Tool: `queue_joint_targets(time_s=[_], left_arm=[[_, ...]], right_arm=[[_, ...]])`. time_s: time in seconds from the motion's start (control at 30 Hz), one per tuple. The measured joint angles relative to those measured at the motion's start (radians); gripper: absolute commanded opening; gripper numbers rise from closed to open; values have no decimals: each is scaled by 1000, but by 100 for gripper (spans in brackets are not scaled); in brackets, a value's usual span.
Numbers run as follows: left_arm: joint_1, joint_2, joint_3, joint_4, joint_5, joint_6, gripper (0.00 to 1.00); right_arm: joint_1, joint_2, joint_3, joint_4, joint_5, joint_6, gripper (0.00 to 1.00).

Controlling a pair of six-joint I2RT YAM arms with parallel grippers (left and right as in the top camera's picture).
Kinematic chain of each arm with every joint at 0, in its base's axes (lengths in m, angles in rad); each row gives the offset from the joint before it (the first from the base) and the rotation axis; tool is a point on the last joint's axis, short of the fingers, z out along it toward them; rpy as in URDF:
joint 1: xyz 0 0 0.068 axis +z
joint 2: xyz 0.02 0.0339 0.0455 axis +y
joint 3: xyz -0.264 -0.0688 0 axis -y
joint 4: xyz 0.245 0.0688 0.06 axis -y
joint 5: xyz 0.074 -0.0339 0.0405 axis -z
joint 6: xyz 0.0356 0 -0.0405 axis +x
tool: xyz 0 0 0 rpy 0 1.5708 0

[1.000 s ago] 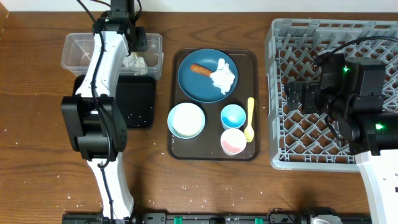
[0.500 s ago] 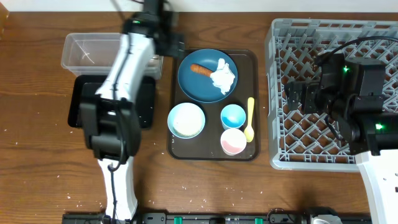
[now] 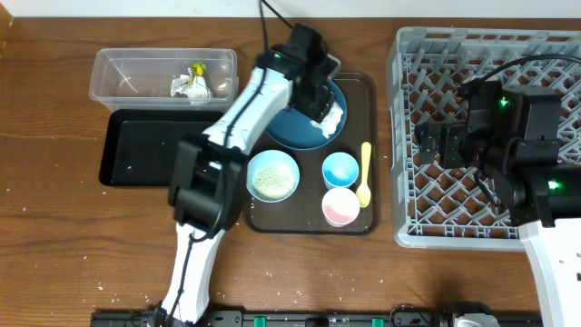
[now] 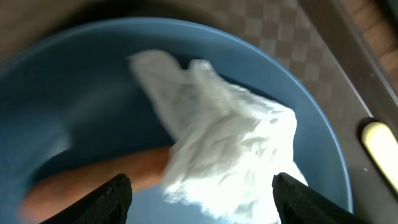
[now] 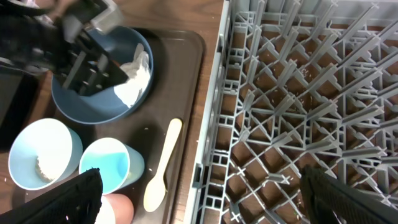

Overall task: Sort waste into correct bins and load items into the dishwasher rack
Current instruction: 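Reach the left gripper to the plate and grasp the remaining tissue, then carry the tissue to the clear bin and release it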

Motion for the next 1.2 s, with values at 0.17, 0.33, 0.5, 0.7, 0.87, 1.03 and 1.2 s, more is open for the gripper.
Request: queue_joint_targets(time_s=[0.17, 0.33, 0.5, 0.7, 0.87, 1.03, 1.2], left_arm=[[-20, 51, -1, 63, -3, 21, 73], [-17, 51, -1, 66, -4, 23, 59], [-15, 51, -1, 61, -3, 11, 24], [-16, 51, -2, 60, 0, -16, 6], [-16, 49, -2, 60, 0, -33, 6], [-14, 5, -7, 59, -11, -76, 6], [21, -98, -10, 60, -56, -154, 6]], right_arm=[[0, 0, 0, -14, 0, 0, 99], [0, 0, 0, -16, 0, 0, 99], [0, 0, 0, -16, 0, 0, 99], [0, 0, 0, -16, 0, 0, 99], [0, 0, 0, -16, 0, 0, 99], [0, 0, 0, -15, 0, 0, 99], [0, 0, 0, -7, 0, 0, 99]])
